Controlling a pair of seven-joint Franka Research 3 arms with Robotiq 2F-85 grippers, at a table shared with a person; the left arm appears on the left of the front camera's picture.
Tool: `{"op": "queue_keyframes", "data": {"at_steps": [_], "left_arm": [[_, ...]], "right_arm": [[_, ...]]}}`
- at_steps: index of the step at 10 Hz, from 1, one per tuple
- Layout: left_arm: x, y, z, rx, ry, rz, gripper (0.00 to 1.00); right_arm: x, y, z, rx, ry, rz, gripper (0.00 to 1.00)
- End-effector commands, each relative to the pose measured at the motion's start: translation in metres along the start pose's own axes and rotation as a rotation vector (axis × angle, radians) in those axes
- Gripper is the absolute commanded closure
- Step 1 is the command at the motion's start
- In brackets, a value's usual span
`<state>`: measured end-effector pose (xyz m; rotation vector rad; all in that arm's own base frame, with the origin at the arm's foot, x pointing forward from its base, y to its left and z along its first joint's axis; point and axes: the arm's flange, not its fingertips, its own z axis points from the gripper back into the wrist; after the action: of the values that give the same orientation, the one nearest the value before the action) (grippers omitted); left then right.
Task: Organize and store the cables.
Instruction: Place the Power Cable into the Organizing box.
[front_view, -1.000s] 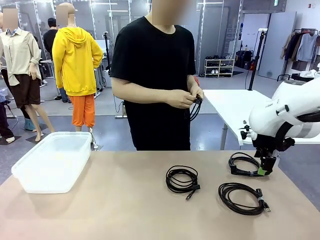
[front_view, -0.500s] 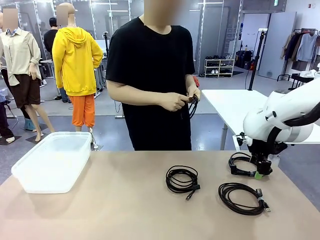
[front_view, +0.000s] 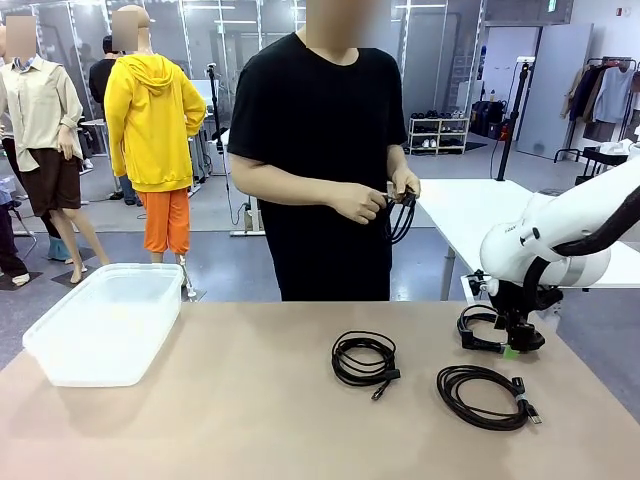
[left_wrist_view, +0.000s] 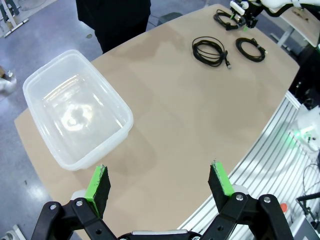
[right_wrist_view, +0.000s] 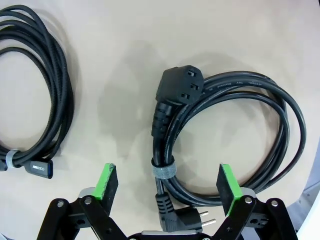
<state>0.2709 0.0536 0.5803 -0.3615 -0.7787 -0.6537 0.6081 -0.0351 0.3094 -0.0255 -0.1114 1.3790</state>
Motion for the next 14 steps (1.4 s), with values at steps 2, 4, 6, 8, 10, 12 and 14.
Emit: {"op": "queue_keyframes", "data": {"at_steps": [2,4,6,8,10,12,14], "left_arm": [[0.0,0.0,0.0,0.0,0.0,-0.001,0.0],[0.0,0.0,0.0,0.0,0.0,-0.001,0.0],[0.0,0.0,0.0,0.0,0.0,-0.001,0.0],[0.0,0.0,0.0,0.0,0.0,-0.001,0.0],[0.0,0.0,0.0,0.0,0.0,-0.001,0.0],[0.0,0.0,0.0,0.0,0.0,-0.001,0.0],[0.0,0.0,0.0,0.0,0.0,-0.001,0.0]], "right_arm": [[-0.001,-0.013,-0.005,0.045,-0.015,0.017,0.0],[0.001,-0.015,-0.01,0.055,-0.001,0.029,0.57],[0.001,-0.015,-0.011,0.06,-0.003,0.026,1.0],[0.001,-0.014,-0.011,0.063,0.002,0.024,1.0],[-0.001,-0.014,-0.01,0.064,0.01,0.021,1.0],[0.0,-0.015,-0.005,0.059,0.019,0.019,1.0],[0.006,-0.013,0.021,0.042,0.018,0.02,1.0]]}}
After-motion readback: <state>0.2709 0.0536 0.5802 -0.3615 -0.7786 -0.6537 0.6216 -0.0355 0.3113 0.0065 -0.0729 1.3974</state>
